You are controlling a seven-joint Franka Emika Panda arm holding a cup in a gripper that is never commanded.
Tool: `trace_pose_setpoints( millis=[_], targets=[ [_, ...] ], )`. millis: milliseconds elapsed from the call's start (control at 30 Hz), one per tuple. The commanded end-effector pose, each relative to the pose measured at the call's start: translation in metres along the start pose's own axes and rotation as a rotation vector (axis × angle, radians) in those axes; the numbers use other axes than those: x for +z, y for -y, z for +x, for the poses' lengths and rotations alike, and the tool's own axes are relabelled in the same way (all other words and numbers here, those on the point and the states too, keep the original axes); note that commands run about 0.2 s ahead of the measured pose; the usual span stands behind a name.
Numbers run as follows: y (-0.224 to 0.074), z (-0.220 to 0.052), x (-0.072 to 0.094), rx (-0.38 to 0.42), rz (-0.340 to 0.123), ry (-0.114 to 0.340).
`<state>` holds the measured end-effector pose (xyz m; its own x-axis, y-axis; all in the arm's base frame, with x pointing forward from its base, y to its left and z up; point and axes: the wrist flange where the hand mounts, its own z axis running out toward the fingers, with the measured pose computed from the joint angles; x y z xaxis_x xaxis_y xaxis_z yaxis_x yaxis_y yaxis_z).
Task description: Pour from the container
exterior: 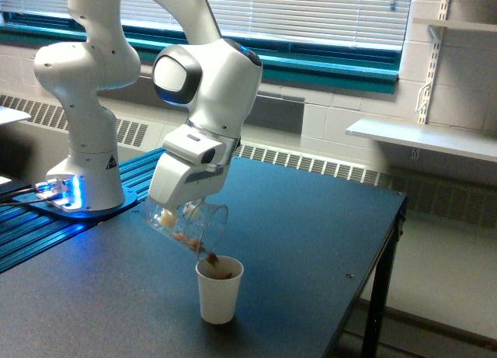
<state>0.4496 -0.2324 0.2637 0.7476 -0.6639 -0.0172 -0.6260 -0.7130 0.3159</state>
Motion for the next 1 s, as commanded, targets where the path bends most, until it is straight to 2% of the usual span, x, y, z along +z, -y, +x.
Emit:
trace_pose_setpoints(
  millis=[33,400,1000],
  targets=[
    [0.0,0.003,-0.003,-0.022,-0.009,0.0],
    [0.001,0.004,-0.005,-0.03,-0.006,0.002],
    [-0.002,-0.002,-0.018,-0.031,0.034,-0.004]
  ],
)
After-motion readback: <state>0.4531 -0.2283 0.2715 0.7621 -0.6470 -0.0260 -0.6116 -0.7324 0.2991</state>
